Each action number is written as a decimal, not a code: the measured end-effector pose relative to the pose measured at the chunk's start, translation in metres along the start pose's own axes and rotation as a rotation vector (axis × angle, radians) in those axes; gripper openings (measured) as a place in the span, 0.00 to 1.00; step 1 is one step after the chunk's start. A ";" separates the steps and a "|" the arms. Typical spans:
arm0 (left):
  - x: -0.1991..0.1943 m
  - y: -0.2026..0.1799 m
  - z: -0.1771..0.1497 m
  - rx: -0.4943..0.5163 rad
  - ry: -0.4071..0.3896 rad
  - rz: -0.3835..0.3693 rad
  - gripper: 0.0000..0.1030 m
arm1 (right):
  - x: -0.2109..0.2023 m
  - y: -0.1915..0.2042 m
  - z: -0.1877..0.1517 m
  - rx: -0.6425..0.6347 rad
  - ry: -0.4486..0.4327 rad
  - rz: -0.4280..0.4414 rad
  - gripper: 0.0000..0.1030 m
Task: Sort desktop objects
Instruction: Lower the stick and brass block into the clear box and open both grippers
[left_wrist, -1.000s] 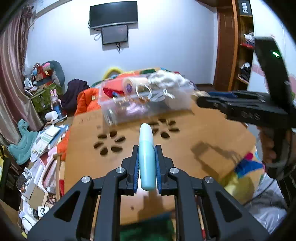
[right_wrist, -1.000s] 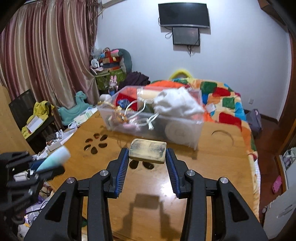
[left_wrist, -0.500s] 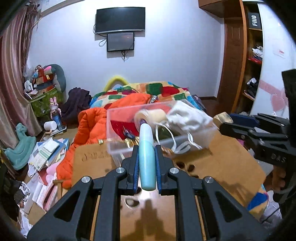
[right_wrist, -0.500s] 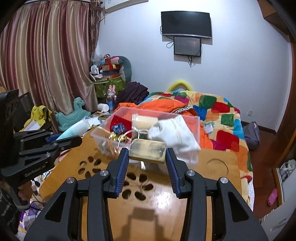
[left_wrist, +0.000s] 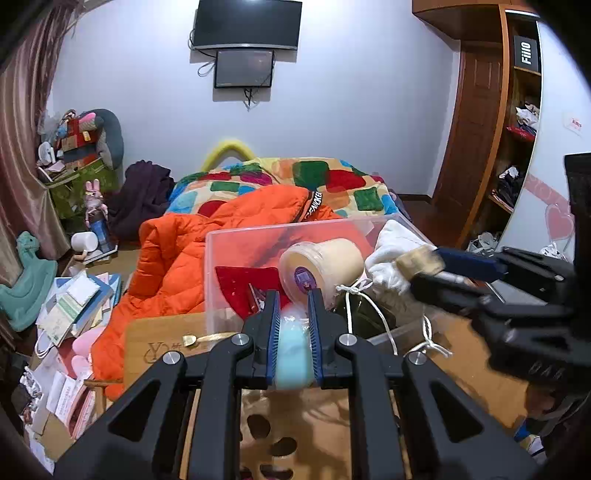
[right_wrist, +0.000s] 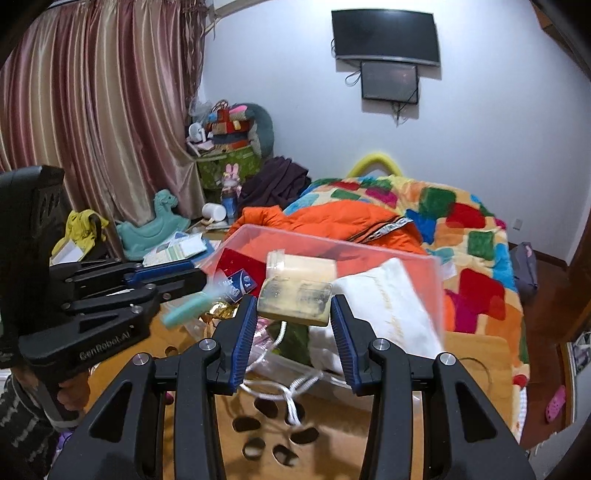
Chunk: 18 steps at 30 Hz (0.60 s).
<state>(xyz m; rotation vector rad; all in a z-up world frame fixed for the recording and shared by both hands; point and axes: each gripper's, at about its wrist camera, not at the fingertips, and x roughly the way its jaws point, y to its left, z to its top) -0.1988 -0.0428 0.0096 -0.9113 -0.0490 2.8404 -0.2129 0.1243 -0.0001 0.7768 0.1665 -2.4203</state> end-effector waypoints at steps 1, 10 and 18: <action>0.003 -0.001 0.000 0.004 0.002 0.000 0.14 | 0.006 0.000 0.000 -0.004 0.009 0.006 0.36; 0.012 0.011 0.005 -0.029 0.002 -0.037 0.14 | 0.040 0.011 -0.002 -0.038 0.062 0.045 0.37; 0.005 0.021 0.008 -0.089 0.028 -0.105 0.28 | 0.025 0.018 -0.004 -0.091 0.009 0.005 0.62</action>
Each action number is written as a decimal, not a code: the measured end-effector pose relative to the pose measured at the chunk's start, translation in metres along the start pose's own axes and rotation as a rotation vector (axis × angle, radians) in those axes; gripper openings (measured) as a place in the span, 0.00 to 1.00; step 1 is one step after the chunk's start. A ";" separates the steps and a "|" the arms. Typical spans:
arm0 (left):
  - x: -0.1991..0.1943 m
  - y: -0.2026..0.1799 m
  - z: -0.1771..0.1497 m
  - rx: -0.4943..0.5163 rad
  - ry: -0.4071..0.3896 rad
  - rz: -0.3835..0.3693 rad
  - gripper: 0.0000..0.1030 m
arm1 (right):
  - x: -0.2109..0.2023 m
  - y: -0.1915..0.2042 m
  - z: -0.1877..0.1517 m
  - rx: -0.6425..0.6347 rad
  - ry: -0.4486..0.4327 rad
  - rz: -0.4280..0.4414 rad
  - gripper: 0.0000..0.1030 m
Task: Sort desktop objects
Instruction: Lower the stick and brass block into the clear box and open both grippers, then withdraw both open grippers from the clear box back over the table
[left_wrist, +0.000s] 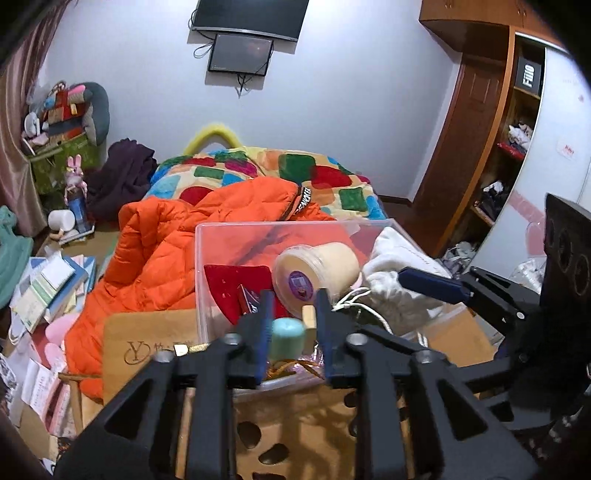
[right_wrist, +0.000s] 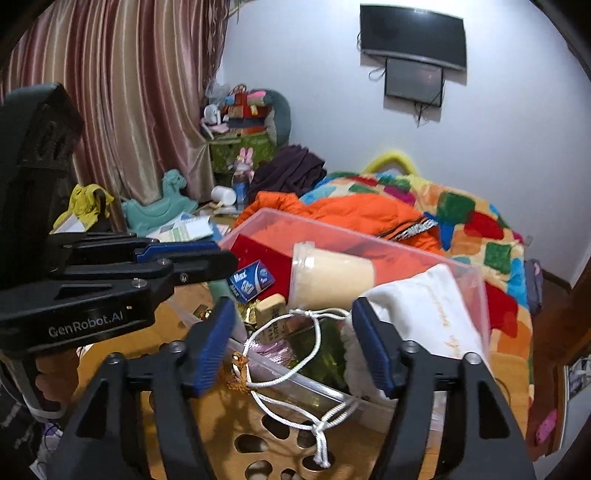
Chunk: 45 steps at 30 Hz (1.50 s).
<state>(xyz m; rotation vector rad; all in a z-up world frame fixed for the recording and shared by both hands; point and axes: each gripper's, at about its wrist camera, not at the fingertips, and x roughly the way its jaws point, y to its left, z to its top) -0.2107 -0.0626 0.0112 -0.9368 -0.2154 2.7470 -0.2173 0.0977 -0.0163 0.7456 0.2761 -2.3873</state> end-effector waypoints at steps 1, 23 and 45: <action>-0.003 -0.002 0.000 0.003 -0.006 0.012 0.33 | -0.006 0.000 -0.001 -0.003 -0.015 -0.009 0.64; -0.077 -0.051 -0.026 0.074 -0.151 0.147 0.94 | -0.094 -0.013 -0.038 0.114 -0.081 -0.108 0.94; -0.098 -0.094 -0.079 0.092 -0.175 0.216 0.95 | -0.146 0.008 -0.079 0.055 -0.138 -0.240 0.99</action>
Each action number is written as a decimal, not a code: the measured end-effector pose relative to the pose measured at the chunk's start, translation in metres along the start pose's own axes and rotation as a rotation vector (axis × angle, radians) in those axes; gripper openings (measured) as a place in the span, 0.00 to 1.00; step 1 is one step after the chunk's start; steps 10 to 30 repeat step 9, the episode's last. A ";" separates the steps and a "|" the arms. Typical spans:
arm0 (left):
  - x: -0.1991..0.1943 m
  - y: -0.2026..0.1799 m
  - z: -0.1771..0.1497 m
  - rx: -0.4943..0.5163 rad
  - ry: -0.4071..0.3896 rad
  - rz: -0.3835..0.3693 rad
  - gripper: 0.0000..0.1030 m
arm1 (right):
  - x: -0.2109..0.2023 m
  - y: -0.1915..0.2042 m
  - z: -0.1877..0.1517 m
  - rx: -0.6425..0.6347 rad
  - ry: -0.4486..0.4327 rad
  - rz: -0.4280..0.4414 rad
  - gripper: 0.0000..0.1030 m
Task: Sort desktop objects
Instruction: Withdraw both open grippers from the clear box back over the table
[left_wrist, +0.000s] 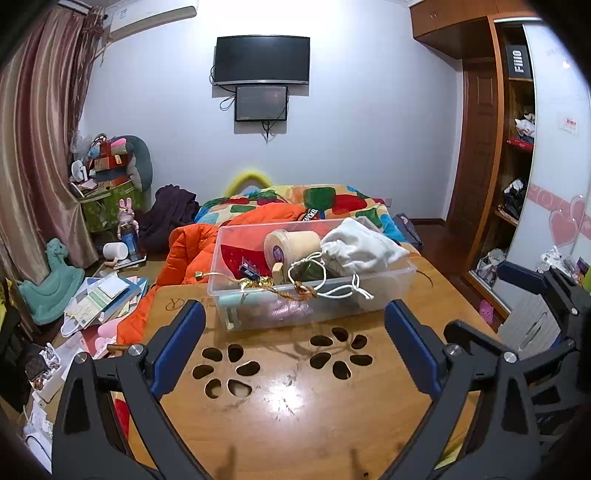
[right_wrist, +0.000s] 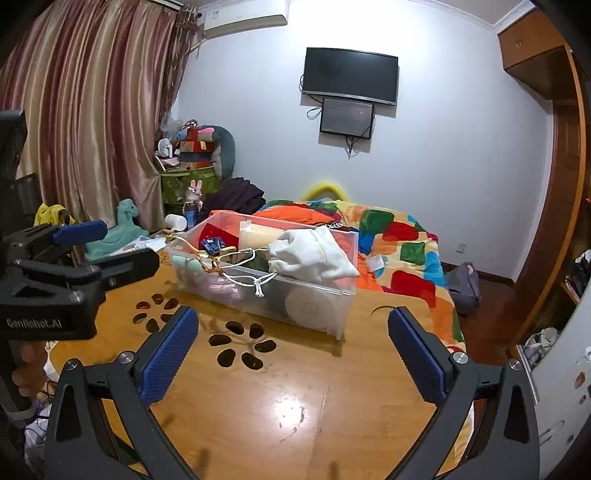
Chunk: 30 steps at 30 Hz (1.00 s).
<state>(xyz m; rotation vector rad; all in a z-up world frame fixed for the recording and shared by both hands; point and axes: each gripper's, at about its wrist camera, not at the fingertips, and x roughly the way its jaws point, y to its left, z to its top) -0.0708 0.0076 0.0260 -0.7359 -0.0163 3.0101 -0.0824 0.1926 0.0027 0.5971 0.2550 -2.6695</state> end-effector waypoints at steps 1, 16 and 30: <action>-0.001 -0.001 -0.001 0.001 -0.001 0.003 0.95 | 0.000 -0.001 -0.001 0.009 0.003 0.005 0.99; -0.010 -0.003 -0.002 -0.003 -0.031 0.004 0.95 | 0.000 -0.001 -0.006 0.029 0.015 0.002 0.99; -0.010 -0.003 -0.002 -0.003 -0.031 0.004 0.95 | 0.000 -0.001 -0.006 0.029 0.015 0.002 0.99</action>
